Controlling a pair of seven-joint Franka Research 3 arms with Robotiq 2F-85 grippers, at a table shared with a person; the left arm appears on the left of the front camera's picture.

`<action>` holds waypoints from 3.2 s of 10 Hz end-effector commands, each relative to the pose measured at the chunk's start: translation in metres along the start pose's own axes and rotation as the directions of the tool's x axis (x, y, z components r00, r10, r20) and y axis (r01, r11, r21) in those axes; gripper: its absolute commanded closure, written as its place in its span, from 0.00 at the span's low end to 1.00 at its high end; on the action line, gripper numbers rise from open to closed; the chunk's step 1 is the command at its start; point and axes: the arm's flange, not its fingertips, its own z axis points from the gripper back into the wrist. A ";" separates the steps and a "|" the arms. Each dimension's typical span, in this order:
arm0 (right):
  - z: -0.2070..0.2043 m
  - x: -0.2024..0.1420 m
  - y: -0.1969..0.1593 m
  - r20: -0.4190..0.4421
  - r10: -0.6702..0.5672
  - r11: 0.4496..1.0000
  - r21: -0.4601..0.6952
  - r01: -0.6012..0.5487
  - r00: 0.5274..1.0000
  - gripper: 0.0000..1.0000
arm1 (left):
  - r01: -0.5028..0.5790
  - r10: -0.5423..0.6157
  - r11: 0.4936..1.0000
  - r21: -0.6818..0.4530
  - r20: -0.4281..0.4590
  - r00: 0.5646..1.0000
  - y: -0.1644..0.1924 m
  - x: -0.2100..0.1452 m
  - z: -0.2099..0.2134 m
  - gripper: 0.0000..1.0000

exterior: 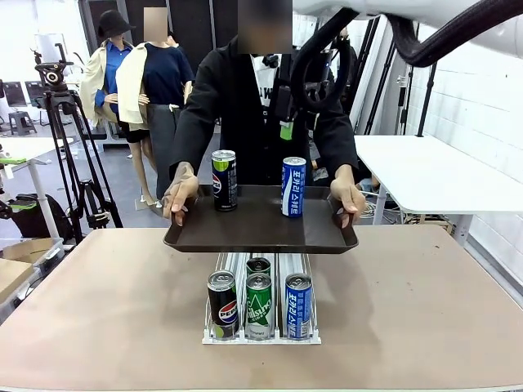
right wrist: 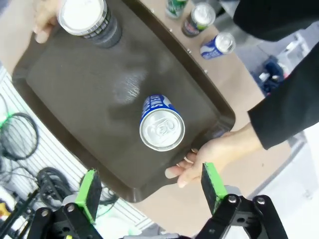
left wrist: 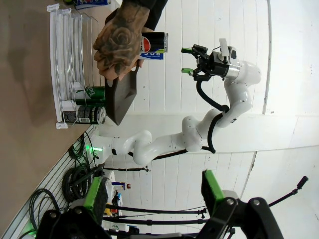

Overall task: Retrieve and hand over the desired beverage to the person.
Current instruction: Place the picked can on the Handle tray extended by the person.

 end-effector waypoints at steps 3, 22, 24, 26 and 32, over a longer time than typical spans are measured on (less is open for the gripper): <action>0.008 -0.073 -0.003 0.122 -0.032 0.998 0.065 0.024 0.992 0.00 | 0.001 -0.001 1.000 0.008 0.006 1.000 -0.001 -0.001 0.001 0.00; -0.094 -0.376 -0.217 0.424 -0.652 0.632 0.762 0.142 0.629 0.00 | 0.001 -0.001 1.000 0.008 0.006 1.000 -0.001 -0.001 0.001 0.00; -0.107 -0.393 -0.225 0.425 -0.692 0.573 0.815 0.086 0.584 0.00 | 0.001 -0.001 1.000 0.008 0.006 1.000 -0.001 -0.001 0.001 0.00; -0.117 -0.407 -0.235 0.400 -0.717 0.521 0.851 0.058 0.571 0.00 | 0.001 -0.001 1.000 0.008 0.006 1.000 -0.001 -0.001 0.001 0.00; -0.117 -0.407 -0.242 0.383 -0.719 0.495 0.868 0.040 0.581 0.00 | 0.001 -0.001 1.000 0.008 0.006 1.000 -0.001 -0.001 0.001 0.00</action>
